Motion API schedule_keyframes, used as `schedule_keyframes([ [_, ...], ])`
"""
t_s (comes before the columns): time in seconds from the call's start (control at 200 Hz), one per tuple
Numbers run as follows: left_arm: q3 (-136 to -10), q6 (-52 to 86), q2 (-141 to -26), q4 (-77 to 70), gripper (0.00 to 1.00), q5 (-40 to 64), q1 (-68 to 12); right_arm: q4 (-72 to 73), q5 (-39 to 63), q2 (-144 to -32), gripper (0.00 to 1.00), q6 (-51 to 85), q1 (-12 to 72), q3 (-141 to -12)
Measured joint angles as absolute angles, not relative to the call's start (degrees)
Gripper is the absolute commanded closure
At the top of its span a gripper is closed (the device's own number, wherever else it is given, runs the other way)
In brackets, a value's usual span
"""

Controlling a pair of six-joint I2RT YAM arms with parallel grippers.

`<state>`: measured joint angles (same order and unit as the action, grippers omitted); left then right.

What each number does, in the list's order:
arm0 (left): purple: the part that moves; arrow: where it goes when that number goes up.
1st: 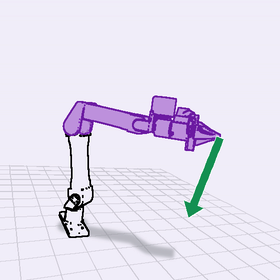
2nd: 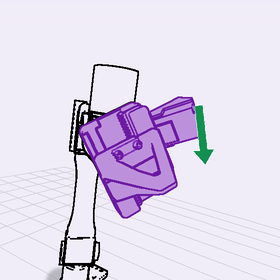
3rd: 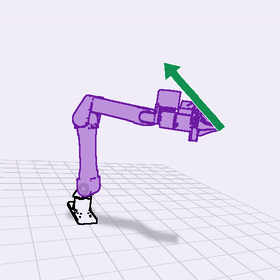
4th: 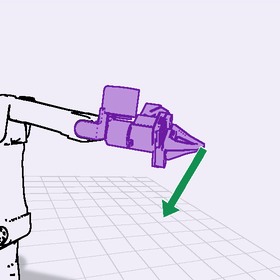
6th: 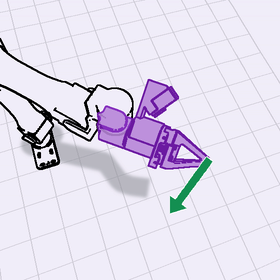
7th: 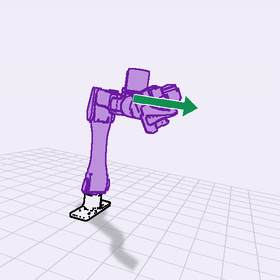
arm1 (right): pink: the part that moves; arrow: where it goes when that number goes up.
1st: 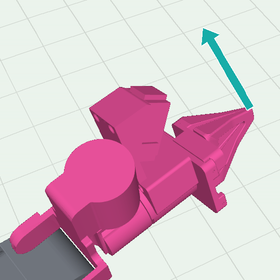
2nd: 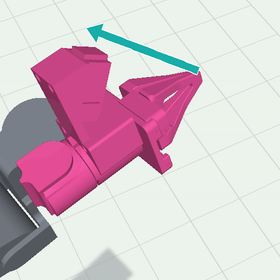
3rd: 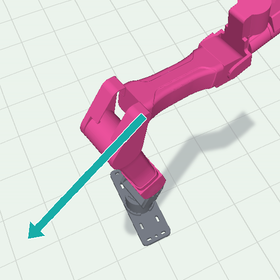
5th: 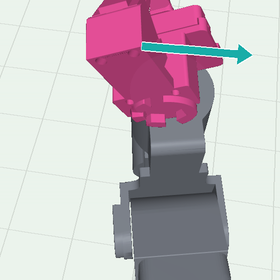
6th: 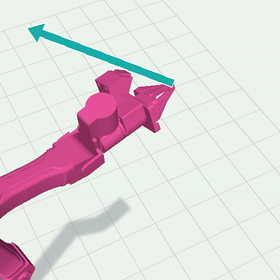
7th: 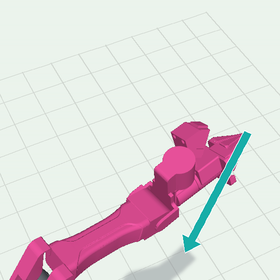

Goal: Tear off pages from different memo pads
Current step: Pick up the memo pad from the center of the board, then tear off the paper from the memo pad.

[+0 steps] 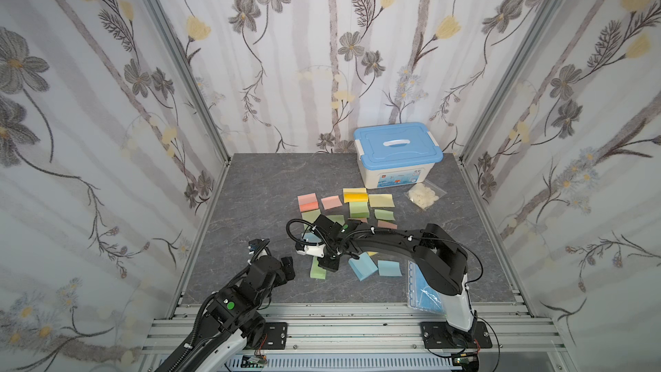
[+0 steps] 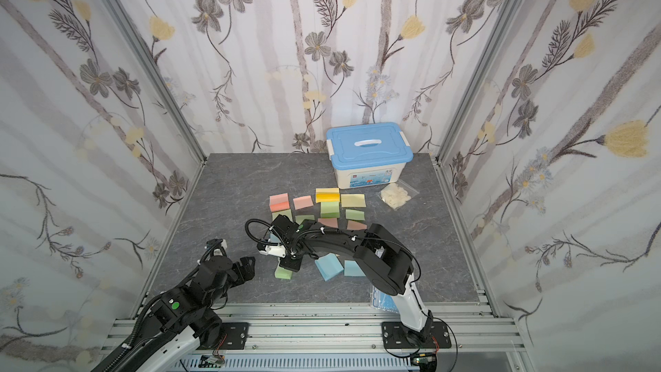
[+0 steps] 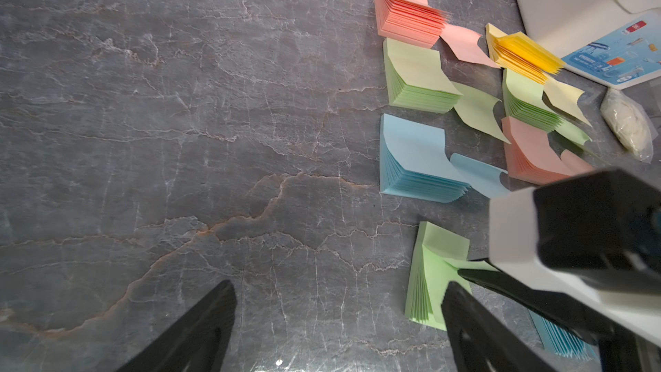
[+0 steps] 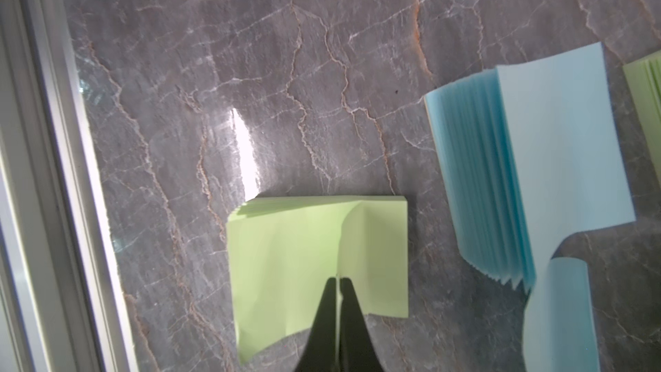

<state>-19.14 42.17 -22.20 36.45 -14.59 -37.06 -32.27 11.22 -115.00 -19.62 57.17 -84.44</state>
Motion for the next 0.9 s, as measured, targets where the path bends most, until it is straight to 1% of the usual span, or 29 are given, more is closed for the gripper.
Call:
schedule_keyframes([
  [0.14, -17.1, 40.5, -22.7, 32.0, 0.05, -8.6, -37.1, -32.7, 15.4, -108.4, 1.0, -18.8, 54.7, -83.0],
  [0.43, -15.7, 36.3, -23.0, 16.6, 0.03, 10.0, -37.1, -33.2, 23.7, -96.0, 1.0, -21.3, 52.8, -77.0],
  [0.634, -12.5, 36.0, -21.9, 6.7, 0.06, 21.2, -37.3, -35.6, 32.3, -89.3, 1.0, -23.7, 52.9, -76.0],
  [0.804, -11.4, 36.2, -19.3, 1.0, 0.15, 26.7, -38.6, -36.7, 38.3, -86.8, 1.0, -24.8, 52.6, -75.7],
  [0.844, -11.2, 36.4, -18.2, 0.3, 0.22, 27.3, -39.0, -36.8, 39.2, -86.4, 1.0, -25.1, 52.0, -75.5],
  [0.864, -11.1, 36.5, -17.8, 0.0, 0.28, 27.5, -39.1, -36.9, 39.3, -86.2, 1.0, -25.1, 51.6, -75.4],
  [0.899, -11.0, 36.5, -17.0, -0.3, 0.43, 27.7, -39.4, -37.0, 39.4, -86.0, 1.0, -25.2, 51.1, -75.4],
])
